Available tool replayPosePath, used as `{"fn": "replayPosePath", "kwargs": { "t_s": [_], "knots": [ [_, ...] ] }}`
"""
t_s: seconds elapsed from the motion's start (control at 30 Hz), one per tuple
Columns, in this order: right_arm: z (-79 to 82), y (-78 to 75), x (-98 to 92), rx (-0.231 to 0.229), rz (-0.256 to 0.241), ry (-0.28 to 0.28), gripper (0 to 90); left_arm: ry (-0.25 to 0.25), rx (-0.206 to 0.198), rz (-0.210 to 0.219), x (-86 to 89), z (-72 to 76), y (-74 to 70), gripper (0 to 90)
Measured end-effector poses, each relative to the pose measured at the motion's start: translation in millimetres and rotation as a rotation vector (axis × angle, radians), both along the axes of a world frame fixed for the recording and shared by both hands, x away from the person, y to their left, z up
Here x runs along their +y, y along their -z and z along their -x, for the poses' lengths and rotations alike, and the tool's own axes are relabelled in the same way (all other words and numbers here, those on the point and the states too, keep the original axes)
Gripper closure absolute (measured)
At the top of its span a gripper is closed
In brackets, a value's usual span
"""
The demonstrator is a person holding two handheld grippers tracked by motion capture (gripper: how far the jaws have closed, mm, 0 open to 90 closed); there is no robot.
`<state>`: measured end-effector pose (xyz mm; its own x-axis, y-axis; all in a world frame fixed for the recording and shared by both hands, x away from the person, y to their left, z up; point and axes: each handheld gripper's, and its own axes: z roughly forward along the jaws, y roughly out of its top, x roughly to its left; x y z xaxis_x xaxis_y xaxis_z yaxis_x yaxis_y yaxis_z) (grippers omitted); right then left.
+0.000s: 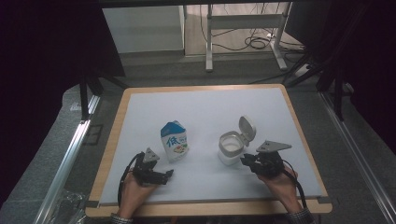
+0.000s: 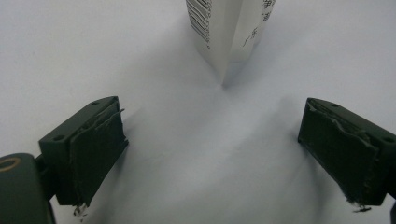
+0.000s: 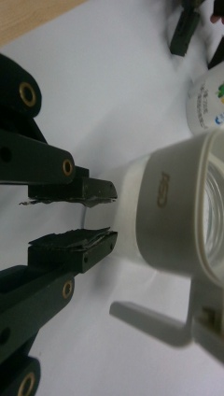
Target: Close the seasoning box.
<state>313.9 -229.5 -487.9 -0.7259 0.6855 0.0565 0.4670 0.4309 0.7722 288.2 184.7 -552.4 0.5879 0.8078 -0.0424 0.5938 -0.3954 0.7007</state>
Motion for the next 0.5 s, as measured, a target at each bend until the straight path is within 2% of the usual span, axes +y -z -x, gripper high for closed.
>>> {"fn": "replayPosePath", "kwargs": {
  "t_s": [0.5],
  "knots": [
    [-19.2, -19.5, -17.7, -0.034, -0.023, 0.067, 76.1, -0.002, 0.001, 0.000, 0.1, 0.0, 0.1, 6.2]
  ]
}}
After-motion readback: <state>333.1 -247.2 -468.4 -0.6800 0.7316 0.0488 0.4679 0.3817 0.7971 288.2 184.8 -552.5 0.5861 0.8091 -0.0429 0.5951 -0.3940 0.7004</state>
